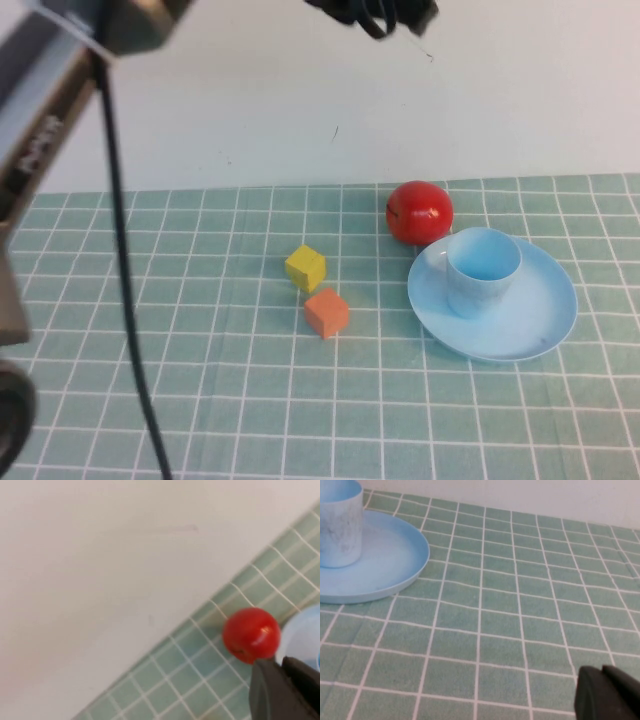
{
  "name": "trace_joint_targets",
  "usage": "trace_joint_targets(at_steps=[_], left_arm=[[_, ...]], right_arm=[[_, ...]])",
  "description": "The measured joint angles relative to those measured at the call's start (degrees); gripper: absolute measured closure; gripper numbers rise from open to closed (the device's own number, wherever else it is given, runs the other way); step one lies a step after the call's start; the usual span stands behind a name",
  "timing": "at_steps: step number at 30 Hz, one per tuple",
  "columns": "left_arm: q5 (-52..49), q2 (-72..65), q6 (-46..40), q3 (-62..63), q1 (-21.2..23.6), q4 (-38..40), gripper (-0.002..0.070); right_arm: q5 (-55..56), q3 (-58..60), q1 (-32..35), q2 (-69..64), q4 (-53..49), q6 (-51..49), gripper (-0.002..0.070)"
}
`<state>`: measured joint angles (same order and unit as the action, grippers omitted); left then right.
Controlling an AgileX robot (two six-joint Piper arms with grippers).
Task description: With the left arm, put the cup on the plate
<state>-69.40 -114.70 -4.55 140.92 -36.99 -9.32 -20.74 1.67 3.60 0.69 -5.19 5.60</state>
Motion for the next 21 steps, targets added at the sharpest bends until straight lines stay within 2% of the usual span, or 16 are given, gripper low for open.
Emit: trace_joint_targets(at_steps=[11, 15, 21], left_arm=[[-3.43, 23.6, 4.55, -2.77, 0.0, -12.51, 0.0671], [-3.43, 34.53, 6.0, -10.52, 0.0, -13.14, 0.0671], [-3.43, 48.25, 10.61, -28.5, 0.0, -16.69, 0.0672]], right_arm=[[0.0, 0.0, 0.0, 0.0, 0.0, 0.0, 0.0678], [0.0, 0.0, 0.0, 0.0, 0.0, 0.0, 0.0678], [0.0, 0.0, 0.0, 0.0, 0.0, 0.0, 0.0678]])
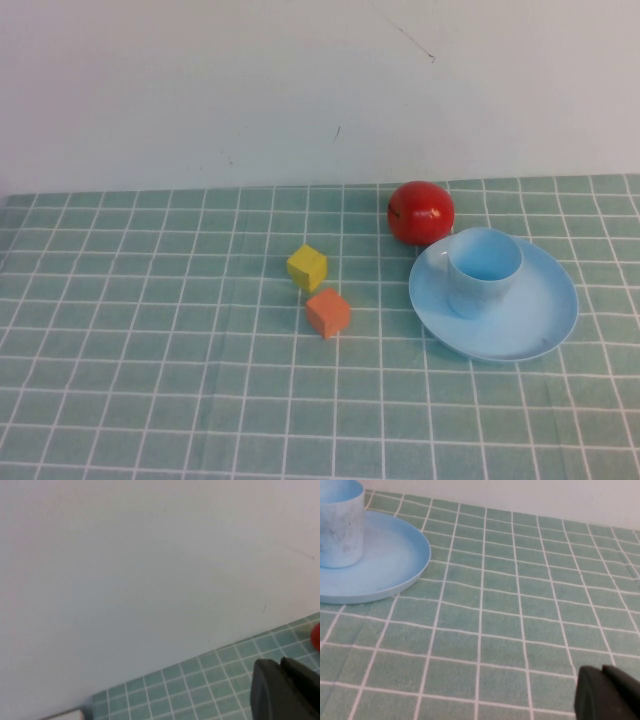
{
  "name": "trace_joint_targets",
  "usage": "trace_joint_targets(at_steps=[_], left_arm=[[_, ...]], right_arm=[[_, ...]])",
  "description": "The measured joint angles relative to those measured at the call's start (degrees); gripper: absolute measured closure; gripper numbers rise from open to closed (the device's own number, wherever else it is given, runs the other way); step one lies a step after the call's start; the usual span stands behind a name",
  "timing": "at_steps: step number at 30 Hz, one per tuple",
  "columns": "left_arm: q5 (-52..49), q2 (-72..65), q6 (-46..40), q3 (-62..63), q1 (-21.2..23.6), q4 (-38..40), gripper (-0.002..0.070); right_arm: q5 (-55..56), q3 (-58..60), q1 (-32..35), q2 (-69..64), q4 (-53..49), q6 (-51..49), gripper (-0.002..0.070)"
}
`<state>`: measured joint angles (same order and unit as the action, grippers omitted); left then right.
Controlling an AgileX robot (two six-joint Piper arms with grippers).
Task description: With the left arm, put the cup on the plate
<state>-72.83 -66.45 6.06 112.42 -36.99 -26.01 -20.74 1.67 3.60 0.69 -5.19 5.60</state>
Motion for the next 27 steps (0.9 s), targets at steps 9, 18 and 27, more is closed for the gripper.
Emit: trace_joint_targets(at_steps=[9, 18, 27], left_arm=[[21.1, 16.02, 20.29, -37.06, 0.0, -7.85, 0.0672], [46.97, 23.21, 26.53, -63.43, 0.0, -8.63, 0.0673], [55.03, 22.62, 34.61, -76.85, 0.0, -8.63, 0.0675]], right_arm=[[0.0, 0.0, 0.0, 0.0, 0.0, 0.0, 0.0678], [0.0, 0.0, 0.0, 0.0, 0.0, 0.0, 0.0678], [0.0, 0.0, 0.0, 0.0, 0.0, 0.0, 0.0678]])
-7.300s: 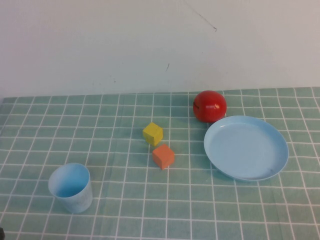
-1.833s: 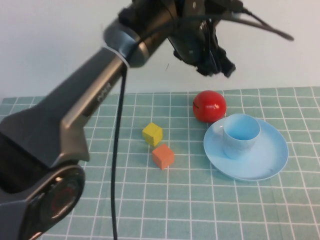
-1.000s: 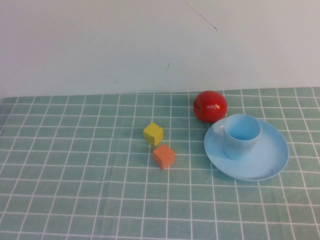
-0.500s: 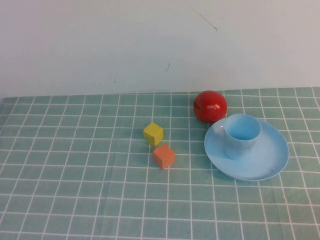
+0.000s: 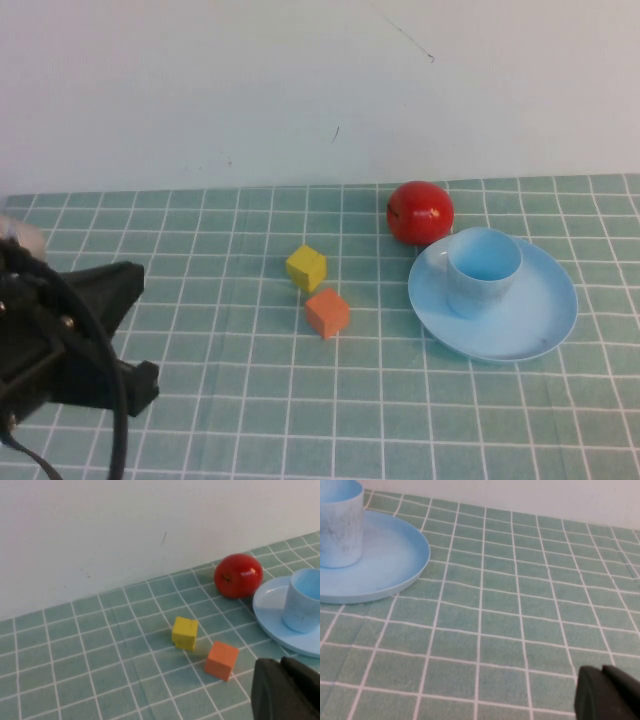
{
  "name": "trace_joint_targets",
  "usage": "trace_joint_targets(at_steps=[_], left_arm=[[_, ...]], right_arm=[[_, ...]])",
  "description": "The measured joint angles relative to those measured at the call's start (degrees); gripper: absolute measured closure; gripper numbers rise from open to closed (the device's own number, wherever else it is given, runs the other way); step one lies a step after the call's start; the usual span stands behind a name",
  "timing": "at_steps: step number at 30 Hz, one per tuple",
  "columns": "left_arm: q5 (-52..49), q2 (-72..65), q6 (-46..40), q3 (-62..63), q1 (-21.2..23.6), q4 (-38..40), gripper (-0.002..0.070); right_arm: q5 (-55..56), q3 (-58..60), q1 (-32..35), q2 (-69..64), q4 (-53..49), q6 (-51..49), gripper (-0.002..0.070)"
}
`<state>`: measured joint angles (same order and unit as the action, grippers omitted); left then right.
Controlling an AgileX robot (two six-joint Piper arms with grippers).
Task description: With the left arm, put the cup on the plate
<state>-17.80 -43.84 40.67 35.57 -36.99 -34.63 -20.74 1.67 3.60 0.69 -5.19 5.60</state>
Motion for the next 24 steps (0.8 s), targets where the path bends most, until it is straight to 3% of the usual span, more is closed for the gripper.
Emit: trace_joint_targets(at_steps=[18, 24], left_arm=[[-1.47, 0.0, -0.07, -6.81, 0.0, -0.39, 0.0675], [-0.94, 5.89, -0.07, -7.5, 1.5, -6.59, 0.0675]], right_arm=[[0.0, 0.0, 0.0, 0.0, 0.0, 0.0, 0.0678], [0.0, 0.0, 0.0, 0.0, 0.0, 0.0, 0.0678]])
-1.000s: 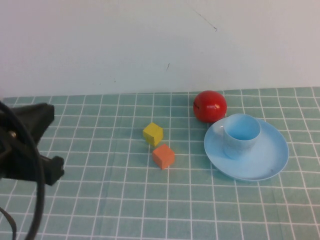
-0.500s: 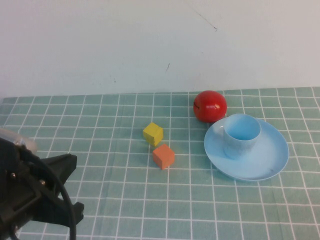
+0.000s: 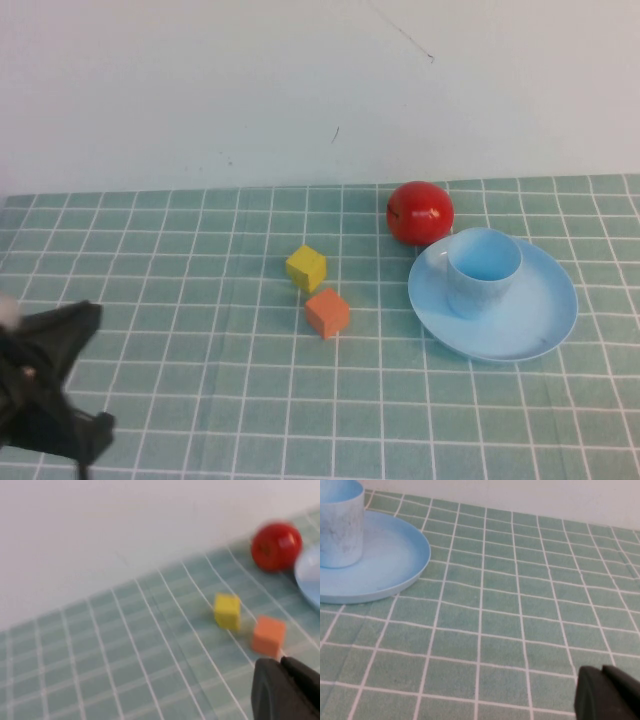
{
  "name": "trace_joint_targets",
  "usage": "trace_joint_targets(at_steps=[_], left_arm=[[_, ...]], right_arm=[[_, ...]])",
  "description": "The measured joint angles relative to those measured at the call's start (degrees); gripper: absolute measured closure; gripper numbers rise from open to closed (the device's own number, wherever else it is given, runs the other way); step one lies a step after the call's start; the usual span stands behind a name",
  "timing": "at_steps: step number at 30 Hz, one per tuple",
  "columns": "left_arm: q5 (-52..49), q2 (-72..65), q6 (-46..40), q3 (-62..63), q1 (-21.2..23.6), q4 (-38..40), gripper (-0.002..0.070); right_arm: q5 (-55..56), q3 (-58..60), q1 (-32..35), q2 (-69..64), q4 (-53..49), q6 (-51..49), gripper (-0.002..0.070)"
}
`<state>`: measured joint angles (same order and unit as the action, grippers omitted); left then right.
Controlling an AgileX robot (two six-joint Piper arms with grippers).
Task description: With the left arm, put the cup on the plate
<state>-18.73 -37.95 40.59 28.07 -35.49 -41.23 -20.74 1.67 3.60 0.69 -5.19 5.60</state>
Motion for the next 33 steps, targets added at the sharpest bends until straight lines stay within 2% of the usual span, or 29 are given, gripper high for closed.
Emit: trace_joint_targets(at_steps=[8, 12, 16, 22, 26, 29, 33], left_arm=[[1.54, 15.15, 5.93, 0.0, 13.57, -0.64, 0.0675], [0.54, 20.54, 10.64, -0.02, 20.89, 2.57, 0.0675], [-1.8, 24.08, 12.1, -1.31, 25.54, 6.5, 0.0675], [-3.17, 24.64, 12.33, -6.49, 27.26, 9.64, 0.0675], [0.67, 24.64, 12.16, -10.36, 27.26, 10.79, 0.0675], [5.82, 24.64, 7.25, -14.8, 27.67, 14.91, 0.0675], [8.38, 26.74, 1.03, -20.28, 31.27, 22.29, 0.0676]], right_arm=[[0.0, 0.0, 0.0, 0.0, 0.0, 0.0, 0.0678], [0.0, 0.0, 0.0, 0.0, 0.0, 0.0, 0.0678], [0.0, 0.0, 0.0, 0.0, 0.0, 0.0, 0.0678], [0.0, 0.0, 0.0, 0.0, 0.0, 0.0, 0.0678], [0.0, 0.0, 0.0, 0.0, 0.0, 0.0, 0.0678], [0.0, 0.0, 0.0, 0.0, 0.0, 0.0, 0.0678], [0.0, 0.0, 0.0, 0.0, 0.0, 0.0, 0.0678]])
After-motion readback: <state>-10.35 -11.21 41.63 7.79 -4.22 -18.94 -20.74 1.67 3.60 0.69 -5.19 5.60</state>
